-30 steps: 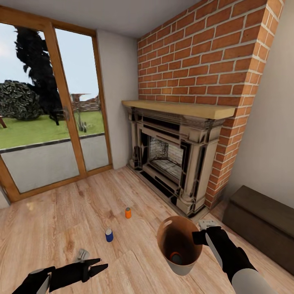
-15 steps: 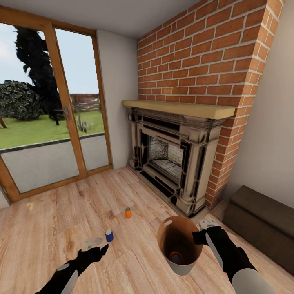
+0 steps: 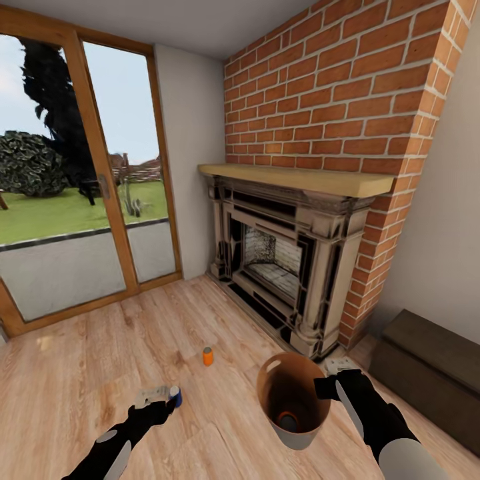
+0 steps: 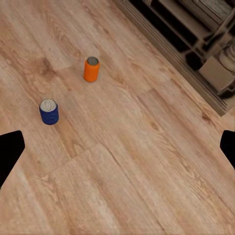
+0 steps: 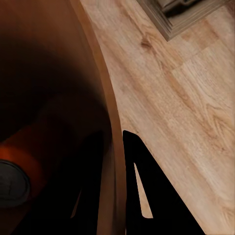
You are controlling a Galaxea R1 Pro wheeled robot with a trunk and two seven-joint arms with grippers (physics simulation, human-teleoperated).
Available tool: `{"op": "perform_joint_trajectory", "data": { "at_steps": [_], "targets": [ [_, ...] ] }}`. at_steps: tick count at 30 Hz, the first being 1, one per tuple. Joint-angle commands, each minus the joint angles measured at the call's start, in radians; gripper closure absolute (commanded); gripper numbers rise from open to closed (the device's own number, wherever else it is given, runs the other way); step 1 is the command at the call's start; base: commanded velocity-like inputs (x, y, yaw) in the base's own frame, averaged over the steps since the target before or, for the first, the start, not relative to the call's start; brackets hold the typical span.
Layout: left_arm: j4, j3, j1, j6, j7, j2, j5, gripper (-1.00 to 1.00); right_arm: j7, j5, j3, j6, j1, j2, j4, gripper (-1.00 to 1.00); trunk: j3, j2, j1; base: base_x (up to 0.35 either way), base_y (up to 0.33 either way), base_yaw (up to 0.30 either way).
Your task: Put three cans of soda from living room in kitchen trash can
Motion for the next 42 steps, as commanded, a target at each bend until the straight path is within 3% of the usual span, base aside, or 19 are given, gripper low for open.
{"op": "perform_joint_trajectory", "data": {
  "at_steps": [1, 33, 42],
  "targets": [
    [0.0, 0.0, 0.0, 0.0, 0.0, 0.0, 0.0, -1.0, 0.004, -0.01, -0.001, 0.0, -0.001, 0.0, -0.001, 1.0, 0.0, 0.0, 0.0, 0.333, 0.0, 0.0],
    [0.002, 0.008, 0.0, -0.003, 0.002, 0.009, -0.002, -1.0, 0.003, -0.01, 0.0, -0.001, -0.001, 0.0, 0.0, 1.0, 0.0, 0.0, 0.0, 0.19, 0.0, 0.0],
    [0.002, 0.008, 0.0, -0.003, 0.004, 0.042, -0.002, -1.0, 0.003, -0.01, 0.0, -0.001, -0.001, 0.0, 0.0, 1.0, 0.0, 0.0, 0.0, 0.116, 0.025, 0.0]
  ]
}}
